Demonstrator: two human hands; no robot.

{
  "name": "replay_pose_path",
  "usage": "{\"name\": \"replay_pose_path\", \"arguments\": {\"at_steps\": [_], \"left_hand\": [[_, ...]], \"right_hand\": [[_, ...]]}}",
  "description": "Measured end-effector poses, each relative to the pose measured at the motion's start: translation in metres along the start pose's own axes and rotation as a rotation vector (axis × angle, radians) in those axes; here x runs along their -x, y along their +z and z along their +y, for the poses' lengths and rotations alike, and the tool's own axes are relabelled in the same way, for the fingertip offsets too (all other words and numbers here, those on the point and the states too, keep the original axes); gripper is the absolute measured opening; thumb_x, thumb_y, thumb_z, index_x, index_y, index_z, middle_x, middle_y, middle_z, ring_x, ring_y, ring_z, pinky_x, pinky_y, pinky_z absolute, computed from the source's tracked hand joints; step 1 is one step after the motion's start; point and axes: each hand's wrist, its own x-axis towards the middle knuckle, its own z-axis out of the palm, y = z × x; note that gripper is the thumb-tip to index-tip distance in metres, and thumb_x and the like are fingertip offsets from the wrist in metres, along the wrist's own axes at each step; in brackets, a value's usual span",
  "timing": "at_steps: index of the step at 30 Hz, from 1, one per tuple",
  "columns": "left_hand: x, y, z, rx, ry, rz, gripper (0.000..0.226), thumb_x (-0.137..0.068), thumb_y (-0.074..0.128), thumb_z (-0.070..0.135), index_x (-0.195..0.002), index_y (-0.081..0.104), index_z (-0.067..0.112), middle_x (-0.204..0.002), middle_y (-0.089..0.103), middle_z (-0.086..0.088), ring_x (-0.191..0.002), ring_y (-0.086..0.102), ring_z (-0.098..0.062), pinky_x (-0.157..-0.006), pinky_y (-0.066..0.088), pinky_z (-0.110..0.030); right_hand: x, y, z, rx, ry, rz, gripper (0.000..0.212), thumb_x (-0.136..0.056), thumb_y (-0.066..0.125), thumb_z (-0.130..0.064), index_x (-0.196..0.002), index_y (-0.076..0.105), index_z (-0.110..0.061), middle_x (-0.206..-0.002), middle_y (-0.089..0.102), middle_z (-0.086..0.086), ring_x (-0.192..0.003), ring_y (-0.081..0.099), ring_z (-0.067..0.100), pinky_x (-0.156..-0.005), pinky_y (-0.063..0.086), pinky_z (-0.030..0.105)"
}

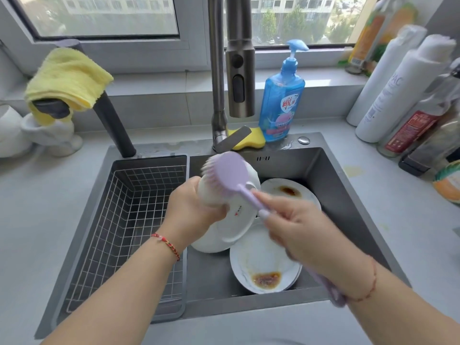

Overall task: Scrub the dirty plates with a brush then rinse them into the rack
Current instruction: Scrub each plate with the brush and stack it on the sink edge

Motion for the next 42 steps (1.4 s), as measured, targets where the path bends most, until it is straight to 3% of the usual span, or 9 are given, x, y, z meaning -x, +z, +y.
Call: {"name": "replay_pose_path", "arguments": {"at_steps": [2, 7, 12, 15, 21, 30, 34, 38, 42], "left_hand": [[0.000, 0.004, -0.001, 0.019, 0.057, 0.005, 0.046, -0.068, 0.084, 0.024, -0.104, 0.063, 0.005, -0.087, 0.058, 0.015, -0.087, 0.056, -0.014, -0.077, 0.040, -0.002], [0.004, -0.007, -0.012, 0.096, -0.093, -0.034, 0.041, -0.061, 0.092, 0.016, -0.087, 0.061, 0.011, -0.083, 0.067, -0.001, -0.079, 0.064, -0.021, -0.068, 0.054, -0.035], [0.000, -0.007, -0.014, 0.126, -0.121, -0.022, 0.038, -0.063, 0.091, 0.017, -0.085, 0.060, 0.020, -0.081, 0.064, 0.009, -0.073, 0.060, -0.013, -0.062, 0.047, -0.019], [0.002, -0.005, -0.008, 0.220, -0.106, -0.033, 0.055, -0.052, 0.091, 0.024, -0.097, 0.060, 0.025, -0.088, 0.059, 0.018, -0.074, 0.058, 0.001, -0.065, 0.043, -0.002], [0.002, -0.012, -0.014, 0.147, -0.089, -0.033, 0.038, -0.062, 0.092, 0.015, -0.083, 0.060, 0.015, -0.080, 0.065, 0.004, -0.072, 0.061, -0.009, -0.057, 0.047, -0.015], [-0.003, -0.002, -0.011, 0.111, -0.111, -0.057, 0.039, -0.061, 0.091, 0.021, -0.082, 0.059, 0.014, -0.076, 0.066, 0.003, -0.069, 0.061, -0.015, -0.057, 0.047, -0.019], [0.002, -0.009, -0.017, 0.254, -0.100, -0.019, 0.044, -0.057, 0.095, 0.015, -0.085, 0.060, 0.018, -0.083, 0.067, 0.004, -0.074, 0.063, -0.008, -0.063, 0.053, -0.021], [0.006, -0.008, -0.017, 0.477, -0.145, 0.102, 0.050, -0.052, 0.095, 0.020, -0.088, 0.061, 0.025, -0.087, 0.070, 0.007, -0.076, 0.068, -0.006, -0.065, 0.057, -0.021], [0.012, 0.004, -0.012, 0.704, -0.214, 0.182, 0.052, -0.050, 0.090, 0.021, -0.095, 0.064, 0.020, -0.087, 0.074, 0.005, -0.081, 0.072, -0.012, -0.068, 0.057, -0.027]], "right_hand": [[0.004, 0.011, -0.009, 0.149, -0.052, -0.062, 0.044, -0.098, 0.049, -0.022, -0.125, 0.048, -0.056, -0.045, 0.046, -0.026, -0.048, 0.039, 0.002, -0.049, 0.032, 0.012], [-0.019, -0.023, -0.001, -0.015, 0.217, 0.202, 0.039, -0.099, 0.045, -0.018, -0.130, 0.056, -0.039, -0.049, 0.035, -0.006, -0.033, 0.026, 0.004, -0.037, 0.024, 0.017], [-0.012, -0.002, -0.017, 0.061, 0.067, 0.034, 0.040, -0.099, 0.046, -0.020, -0.124, 0.055, -0.050, -0.042, 0.036, -0.015, -0.040, 0.027, 0.005, -0.038, 0.026, 0.017], [-0.004, 0.012, -0.029, 0.170, -0.001, -0.129, 0.041, -0.099, 0.045, -0.024, -0.124, 0.050, -0.057, -0.040, 0.042, -0.024, -0.043, 0.032, 0.005, -0.042, 0.027, 0.010], [-0.023, -0.027, -0.012, 0.106, 0.176, 0.175, 0.039, -0.099, 0.045, -0.016, -0.122, 0.058, -0.045, -0.046, 0.038, -0.010, -0.032, 0.027, 0.003, -0.037, 0.027, 0.019], [-0.007, 0.002, -0.018, 0.261, -0.011, 0.017, 0.044, -0.098, 0.046, -0.024, -0.127, 0.046, -0.058, -0.039, 0.041, -0.017, -0.042, 0.031, 0.005, -0.041, 0.027, 0.015], [-0.021, -0.024, 0.011, -0.138, 0.270, 0.172, 0.036, -0.099, 0.043, -0.017, -0.112, 0.063, -0.043, -0.045, 0.036, -0.010, -0.035, 0.028, 0.005, -0.038, 0.025, 0.019], [-0.027, -0.007, 0.051, -0.507, 0.418, 0.254, 0.030, -0.092, 0.059, -0.020, -0.111, 0.058, 0.003, -0.055, 0.049, 0.004, -0.035, 0.028, 0.009, -0.034, 0.028, 0.018], [-0.037, 0.017, 0.057, -0.635, 0.397, 0.345, 0.058, -0.064, 0.077, -0.042, -0.101, 0.046, -0.009, -0.089, 0.057, 0.019, -0.040, 0.031, 0.009, -0.038, 0.036, 0.024]]}}
